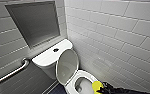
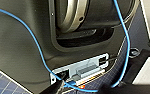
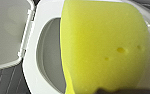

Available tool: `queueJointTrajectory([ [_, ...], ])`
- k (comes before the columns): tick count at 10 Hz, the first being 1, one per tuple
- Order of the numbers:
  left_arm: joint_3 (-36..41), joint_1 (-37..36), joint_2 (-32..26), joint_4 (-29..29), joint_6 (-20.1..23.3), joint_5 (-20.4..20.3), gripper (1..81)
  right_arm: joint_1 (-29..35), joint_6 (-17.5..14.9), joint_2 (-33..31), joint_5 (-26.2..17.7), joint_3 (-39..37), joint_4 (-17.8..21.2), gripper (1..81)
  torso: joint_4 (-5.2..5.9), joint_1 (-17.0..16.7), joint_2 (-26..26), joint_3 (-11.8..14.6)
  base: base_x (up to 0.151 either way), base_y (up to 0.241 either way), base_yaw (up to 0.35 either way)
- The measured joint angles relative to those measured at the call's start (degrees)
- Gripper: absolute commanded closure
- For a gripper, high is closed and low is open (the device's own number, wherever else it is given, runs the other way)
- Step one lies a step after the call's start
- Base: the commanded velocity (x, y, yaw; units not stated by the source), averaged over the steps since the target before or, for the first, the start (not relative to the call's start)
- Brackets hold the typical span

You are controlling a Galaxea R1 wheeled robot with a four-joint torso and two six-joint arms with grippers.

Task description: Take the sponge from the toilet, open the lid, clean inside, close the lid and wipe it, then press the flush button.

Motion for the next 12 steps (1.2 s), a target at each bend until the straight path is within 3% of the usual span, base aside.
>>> queueJointTrajectory([
  [7,-1.19,-0.11,0.63,-0.04,0.00,-0.11,1.0,10.05,0.13,8.14,-6.34,-6.39,0.02,81.1,0.00,0.00,0.02,-0.48,0.000,0.000,0.000],
  [10,-1.19,-0.89,0.83,-0.06,0.02,-0.26,1.0,10.87,0.80,11.58,-6.11,-8.18,0.05,81.1,0.00,0.02,0.09,-4.48,0.000,0.000,0.000],
  [12,-1.19,-1.07,0.80,-0.06,0.00,-0.30,1.0,12.19,1.96,12.79,-5.69,-9.70,0.07,81.1,0.00,0.04,0.11,-5.16,0.000,0.000,0.000],
])
